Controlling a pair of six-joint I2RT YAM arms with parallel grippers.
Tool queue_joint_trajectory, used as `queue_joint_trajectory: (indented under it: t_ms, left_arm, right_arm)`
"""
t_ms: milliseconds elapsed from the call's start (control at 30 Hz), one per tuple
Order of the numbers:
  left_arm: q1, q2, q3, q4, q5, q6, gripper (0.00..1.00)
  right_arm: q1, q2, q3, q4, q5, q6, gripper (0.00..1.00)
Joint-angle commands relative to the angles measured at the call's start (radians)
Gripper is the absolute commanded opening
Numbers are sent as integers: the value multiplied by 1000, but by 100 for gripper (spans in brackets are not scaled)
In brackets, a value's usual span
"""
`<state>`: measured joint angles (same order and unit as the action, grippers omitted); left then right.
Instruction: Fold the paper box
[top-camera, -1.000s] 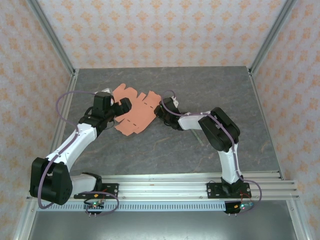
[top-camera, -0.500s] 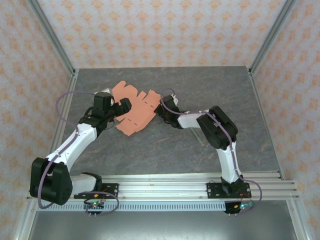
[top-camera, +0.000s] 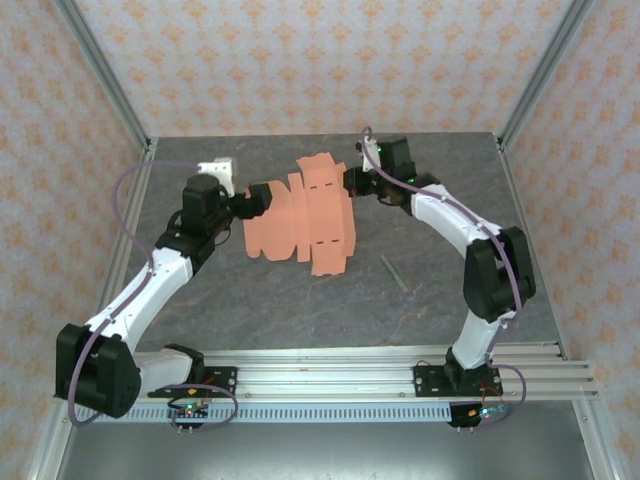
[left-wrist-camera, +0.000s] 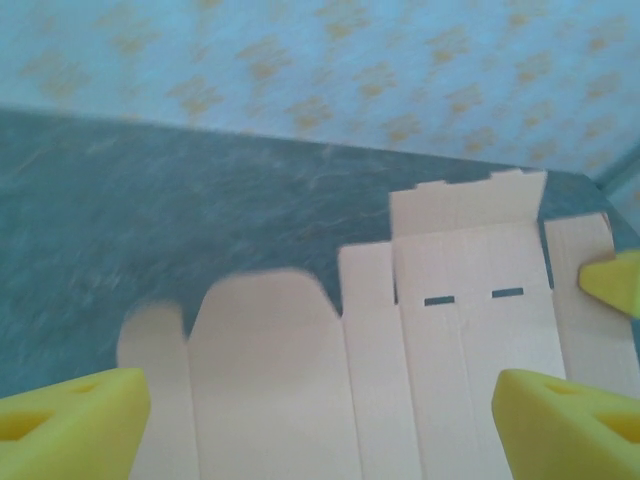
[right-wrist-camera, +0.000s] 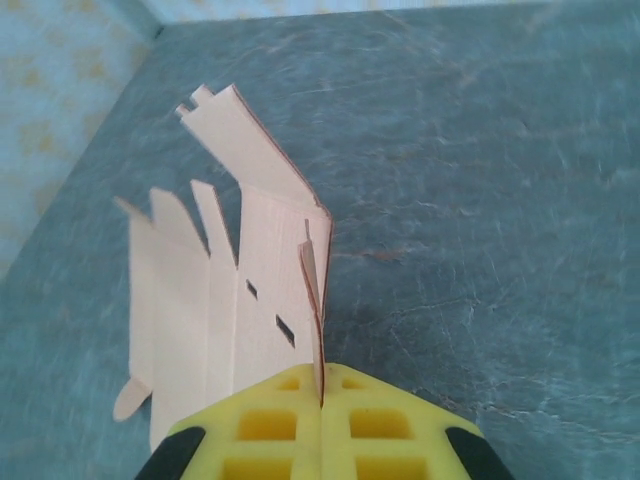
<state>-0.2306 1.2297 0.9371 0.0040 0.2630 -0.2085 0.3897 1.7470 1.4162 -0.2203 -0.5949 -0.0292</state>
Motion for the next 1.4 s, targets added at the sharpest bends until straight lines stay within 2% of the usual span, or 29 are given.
queue_joint_trajectory:
  t_ms: [0, 133, 267, 433, 500, 600, 733, 800, 1000, 1200, 1267, 1367]
  left_arm:
    - [-19, 71, 173, -73, 177, 281, 88]
    - [-32, 158, 342, -275, 271, 537, 87]
    - [-33, 266, 527, -554, 392, 779, 88]
    - [-39, 369, 661, -700, 518, 885, 91]
    - [-49, 402, 698, -733, 544, 918, 94]
    - [-62, 447, 747, -786, 565, 971, 92]
    - [-68, 521, 833, -849, 613, 1004, 81]
    - [-71, 561, 884, -881, 625, 1010, 72]
    - [-72, 648, 1006, -1008, 636, 1052, 34]
    - [-72, 650, 1025, -1056, 651, 1066, 7]
    - [-72, 640, 1026, -1071, 639, 1067, 2]
    - [-72, 616, 1027, -1104, 620, 1082, 0]
  right_arm:
    - [4, -61, 62, -284, -116, -296, 0]
    - [-7, -125, 97, -355, -120, -411, 0]
    - [-7, -164, 118, -371, -124, -478, 0]
    - [-7, -153, 168, -398, -186, -510, 0]
    - [-6, -151, 180, -394, -195, -513, 0]
    - [-6, -149, 196, -401, -227, -527, 0]
    - [-6, -146, 215, -402, -271, -538, 0]
    - [-5, -143, 219, -404, -287, -544, 0]
    - [-2, -141, 221, -405, -288, -564, 0]
    - [0, -141, 216, -388, -228, -569, 0]
    - [3, -139, 217, -387, -201, -569, 6]
    - [6, -153, 206, -393, -167, -577, 27]
